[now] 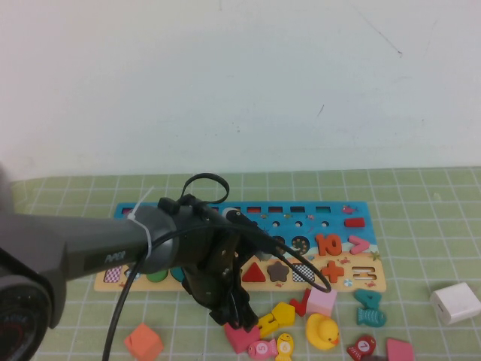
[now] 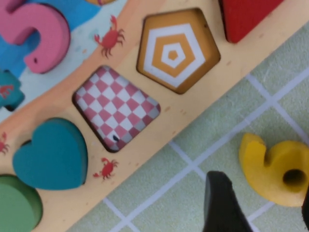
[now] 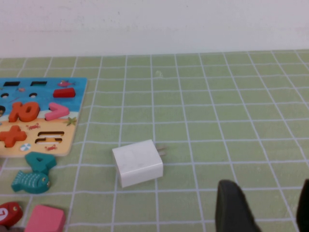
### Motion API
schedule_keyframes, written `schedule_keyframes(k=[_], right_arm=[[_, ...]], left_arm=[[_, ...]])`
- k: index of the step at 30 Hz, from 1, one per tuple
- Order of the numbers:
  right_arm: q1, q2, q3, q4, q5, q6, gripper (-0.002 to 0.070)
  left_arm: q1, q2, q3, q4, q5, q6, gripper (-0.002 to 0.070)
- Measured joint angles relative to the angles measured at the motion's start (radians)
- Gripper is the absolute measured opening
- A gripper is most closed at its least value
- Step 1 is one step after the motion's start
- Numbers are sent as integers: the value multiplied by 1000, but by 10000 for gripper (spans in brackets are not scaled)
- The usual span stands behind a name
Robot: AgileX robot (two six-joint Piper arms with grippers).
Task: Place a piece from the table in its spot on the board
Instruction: Pick up the "number 6"
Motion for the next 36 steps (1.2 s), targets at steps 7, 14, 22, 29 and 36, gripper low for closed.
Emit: schedule_keyframes(k=[7,14,22,29,36], right_arm=[[0,0,0,0,0,0,283],[0,0,0,0,0,0,283],[0,0,0,0,0,0,282],[0,0,0,0,0,0,282],[0,0,0,0,0,0,282]], left_arm=[[0,0,0,-81,45,20,328],[0,0,0,-224,68,110,328],[0,0,0,-139,34,15,414],[0,7,-2,-107,20,-18,557],[0,47,-2,-106,25,-18,567]])
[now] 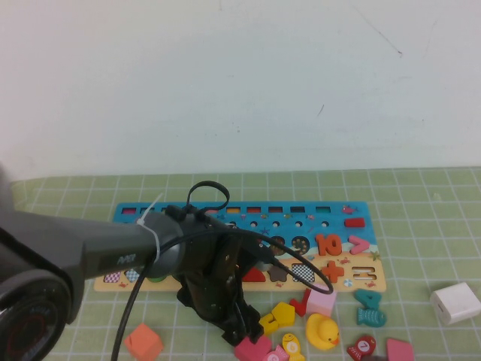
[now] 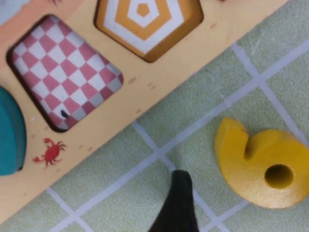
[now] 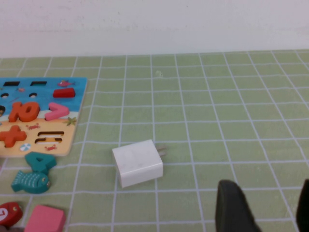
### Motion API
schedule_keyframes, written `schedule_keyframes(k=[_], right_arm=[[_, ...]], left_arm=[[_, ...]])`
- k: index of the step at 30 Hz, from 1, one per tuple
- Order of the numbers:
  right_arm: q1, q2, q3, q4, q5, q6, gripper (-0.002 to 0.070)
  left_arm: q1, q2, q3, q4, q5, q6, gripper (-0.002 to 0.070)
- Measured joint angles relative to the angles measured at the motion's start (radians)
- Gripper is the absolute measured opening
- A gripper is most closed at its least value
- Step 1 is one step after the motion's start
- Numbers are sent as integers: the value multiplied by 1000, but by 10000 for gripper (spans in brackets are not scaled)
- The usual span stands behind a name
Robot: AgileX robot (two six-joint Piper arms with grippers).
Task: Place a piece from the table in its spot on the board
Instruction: Pick up the "number 6"
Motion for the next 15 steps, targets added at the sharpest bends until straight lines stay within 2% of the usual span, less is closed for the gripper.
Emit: schedule_keyframes(k=[4,7,14,15], right_arm=[[0,0,0,0,0,0,282],[0,0,0,0,0,0,281],[0,0,0,0,0,0,281],[0,0,0,0,0,0,281]], left_arm=[[0,2,0,2,-16,0,558],[0,2,0,2,-24,0,515],[0,2,0,4,-24,0,321],[0,2,0,4,-24,0,315]])
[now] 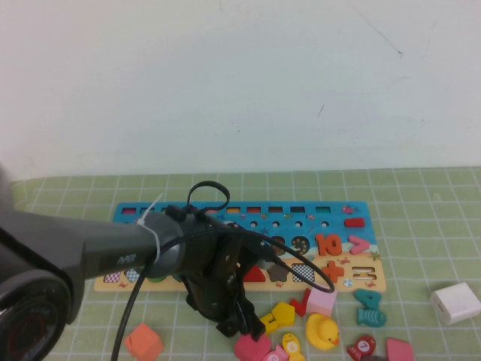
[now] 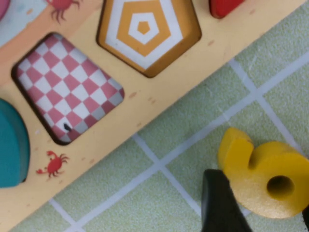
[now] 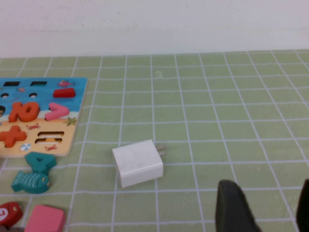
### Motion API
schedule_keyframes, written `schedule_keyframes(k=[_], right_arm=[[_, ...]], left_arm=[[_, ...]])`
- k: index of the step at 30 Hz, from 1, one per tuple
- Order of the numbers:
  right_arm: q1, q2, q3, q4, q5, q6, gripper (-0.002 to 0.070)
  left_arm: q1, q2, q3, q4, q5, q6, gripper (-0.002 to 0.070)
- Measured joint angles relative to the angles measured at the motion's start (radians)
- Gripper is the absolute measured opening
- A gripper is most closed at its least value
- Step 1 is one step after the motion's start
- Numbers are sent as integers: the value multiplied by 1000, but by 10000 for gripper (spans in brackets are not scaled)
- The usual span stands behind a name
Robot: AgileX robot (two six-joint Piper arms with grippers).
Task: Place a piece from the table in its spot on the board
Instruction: Pick up the "number 6", then place the "number 6" into the hole of the number 6
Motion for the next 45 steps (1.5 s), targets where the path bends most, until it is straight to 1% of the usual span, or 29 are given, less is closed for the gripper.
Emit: schedule_keyframes(k=[3,6,11,14,18,22,28,31,38,41,45], right_arm=[[0,0,0,0,0,0,281],[0,0,0,0,0,0,281],[0,0,0,0,0,0,281],[0,0,0,0,0,0,281],[0,0,0,0,0,0,281],[0,0,0,0,0,0,281],[0,0,0,0,0,0,281],[0,0,0,0,0,0,281],[0,0,0,0,0,0,281],[0,0,0,0,0,0,281],[0,0,0,0,0,0,281]], left_arm=[[0,0,0,2,0,17,315],[0,0,-24,32,46,30,315],[0,0,-162,125,206,61,315],[6,0,-253,134,261,127,315],[39,0,-336,64,253,284,315],[108,0,-350,-36,237,496,315],[212,2,-350,-149,211,804,315],[241,2,-350,-193,178,947,315],[247,35,-350,-323,114,1099,315],[247,62,-350,-358,112,1129,315],[247,96,-350,-362,100,1135,315]])
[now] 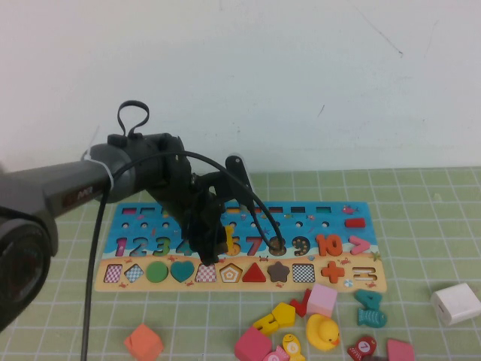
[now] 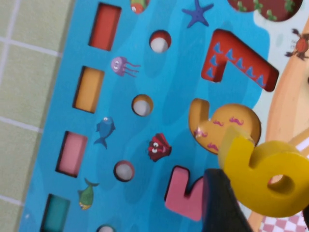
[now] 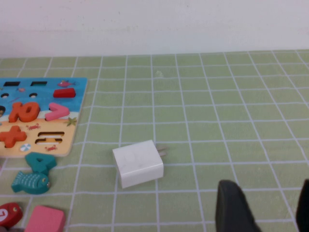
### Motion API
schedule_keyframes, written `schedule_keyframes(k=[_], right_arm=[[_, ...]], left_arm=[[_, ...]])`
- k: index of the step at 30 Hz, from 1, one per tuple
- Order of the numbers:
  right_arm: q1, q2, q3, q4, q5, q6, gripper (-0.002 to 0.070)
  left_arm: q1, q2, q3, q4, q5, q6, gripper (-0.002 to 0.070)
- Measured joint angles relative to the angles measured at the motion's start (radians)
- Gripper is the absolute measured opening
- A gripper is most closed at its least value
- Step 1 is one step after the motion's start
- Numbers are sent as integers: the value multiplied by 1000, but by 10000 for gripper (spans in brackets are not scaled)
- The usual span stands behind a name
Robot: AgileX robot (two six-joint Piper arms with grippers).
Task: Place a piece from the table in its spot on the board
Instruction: Place the "number 6" into the hole of the number 6
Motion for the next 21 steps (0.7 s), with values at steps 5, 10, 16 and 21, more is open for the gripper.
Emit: schedule_keyframes(k=[5,10,16,21], right_arm=[[0,0,0,0,0,0,281],[0,0,0,0,0,0,281],[0,0,0,0,0,0,281],[0,0,0,0,0,0,281]], left_arm=[[0,22,0,-15,-27,-28,315],[0,26,0,-18,-56,-76,315],[-23,44,0,-15,-66,-141,315],[-51,65,0,17,-92,-207,315]])
